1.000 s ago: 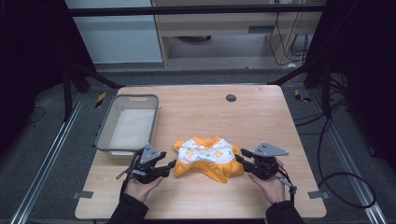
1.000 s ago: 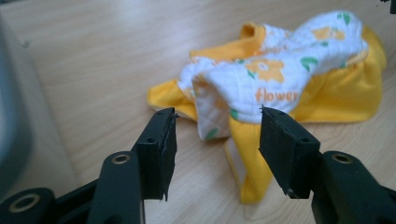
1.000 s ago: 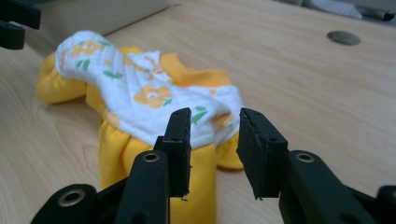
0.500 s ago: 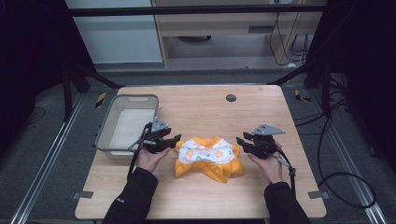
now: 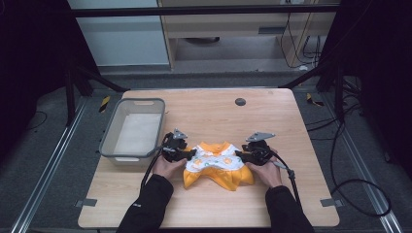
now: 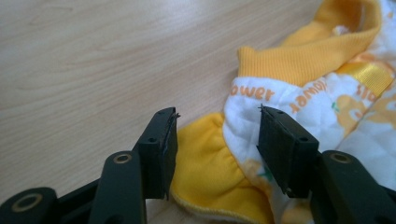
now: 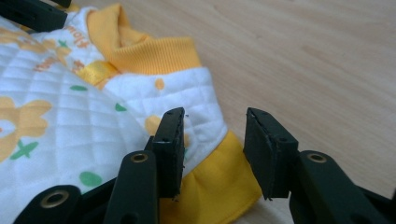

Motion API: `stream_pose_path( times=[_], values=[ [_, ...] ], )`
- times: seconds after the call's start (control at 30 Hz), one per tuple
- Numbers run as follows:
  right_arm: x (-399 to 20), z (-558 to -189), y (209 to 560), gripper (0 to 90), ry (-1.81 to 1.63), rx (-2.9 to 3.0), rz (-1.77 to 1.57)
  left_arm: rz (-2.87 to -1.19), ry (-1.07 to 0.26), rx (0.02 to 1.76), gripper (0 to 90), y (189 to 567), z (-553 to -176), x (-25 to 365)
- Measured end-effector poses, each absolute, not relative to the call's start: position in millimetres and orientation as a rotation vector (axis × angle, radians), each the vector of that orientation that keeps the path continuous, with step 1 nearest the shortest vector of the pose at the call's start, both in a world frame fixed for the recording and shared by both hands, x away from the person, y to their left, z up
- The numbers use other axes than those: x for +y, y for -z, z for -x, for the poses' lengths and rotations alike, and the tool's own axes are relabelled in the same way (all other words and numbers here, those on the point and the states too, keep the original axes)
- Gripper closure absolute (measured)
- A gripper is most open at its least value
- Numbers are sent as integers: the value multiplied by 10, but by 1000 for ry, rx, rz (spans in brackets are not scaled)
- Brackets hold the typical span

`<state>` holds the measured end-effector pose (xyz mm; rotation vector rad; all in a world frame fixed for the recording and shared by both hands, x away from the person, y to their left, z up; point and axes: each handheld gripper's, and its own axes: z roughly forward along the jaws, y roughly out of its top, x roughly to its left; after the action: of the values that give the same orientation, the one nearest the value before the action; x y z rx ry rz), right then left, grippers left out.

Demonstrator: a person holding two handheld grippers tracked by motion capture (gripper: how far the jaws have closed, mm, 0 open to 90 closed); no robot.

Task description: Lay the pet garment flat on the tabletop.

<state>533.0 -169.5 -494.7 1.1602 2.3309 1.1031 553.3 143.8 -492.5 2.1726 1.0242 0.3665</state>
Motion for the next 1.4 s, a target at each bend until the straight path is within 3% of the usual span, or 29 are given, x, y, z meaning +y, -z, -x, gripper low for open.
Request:
stream_pose_path(
  times=[0.13,0.27,0.43,0.63,0.97,1.27,1.33,1.4],
  values=[
    [-1672,-5340,4982,608,-1091,2343,-1164,-2179,-387,1019,477,4945,-5519,1430],
    [-1650,-5337,5000,698,-1100,2358,-1164,-2176,-411,1010,535,4958,-5498,1417],
    [-1637,-5339,4991,829,-1108,2370,-1185,-2162,-384,1042,736,4943,-5494,1382],
    [-1639,-5323,4953,851,-1119,2351,-1183,-2161,-353,1081,809,4911,-5497,1368],
    [-1669,-5164,4516,853,-1282,2235,-1057,-1973,-391,1001,816,4496,-5386,1461],
    [-1583,-5311,4131,851,-1342,1963,-998,-1833,-567,952,810,3959,-5531,1417],
    [-1545,-5440,4126,843,-1277,1886,-1009,-1804,-605,989,794,3941,-5651,1391],
    [-1508,-5572,4143,818,-1214,1853,-1040,-1767,-641,1028,655,3959,-5732,1383]
  ],
)
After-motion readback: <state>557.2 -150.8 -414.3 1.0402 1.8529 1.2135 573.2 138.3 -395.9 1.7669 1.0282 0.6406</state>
